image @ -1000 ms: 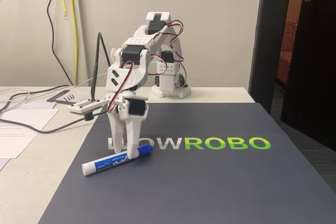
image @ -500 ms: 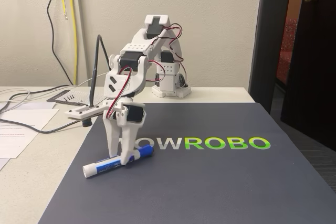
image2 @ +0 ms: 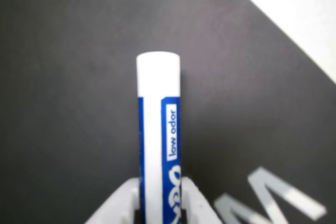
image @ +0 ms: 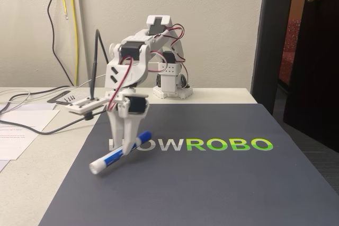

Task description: Pick up the blue marker.

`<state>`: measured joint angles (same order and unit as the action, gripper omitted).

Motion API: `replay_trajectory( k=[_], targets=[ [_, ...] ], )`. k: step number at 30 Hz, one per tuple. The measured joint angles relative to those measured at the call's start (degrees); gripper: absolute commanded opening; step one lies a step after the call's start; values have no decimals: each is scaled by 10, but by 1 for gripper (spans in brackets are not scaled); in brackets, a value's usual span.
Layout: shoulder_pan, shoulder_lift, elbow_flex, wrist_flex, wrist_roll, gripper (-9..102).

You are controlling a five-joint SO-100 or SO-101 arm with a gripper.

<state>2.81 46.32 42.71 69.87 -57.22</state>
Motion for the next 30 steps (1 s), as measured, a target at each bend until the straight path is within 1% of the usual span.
replay_trajectory(
  k=[3, 5, 7, 8, 11, 13, 15, 18, 20, 30],
  targets=[
    [-13, -3, -75, 83, 26, 0],
    [-22, -25, -151, 149, 50, 0],
    [-31, -40, -204, 187, 66, 0],
    [-35, -64, -250, 217, 86, 0],
    [-60, -171, -442, 342, 142, 0],
    [-66, -171, -527, 367, 171, 0],
    [-75, -151, -571, 371, 200, 0],
    [-92, -141, -582, 374, 240, 0],
    [-98, -107, -561, 374, 263, 0],
    [-111, 189, -291, 374, 291, 0]
  ],
)
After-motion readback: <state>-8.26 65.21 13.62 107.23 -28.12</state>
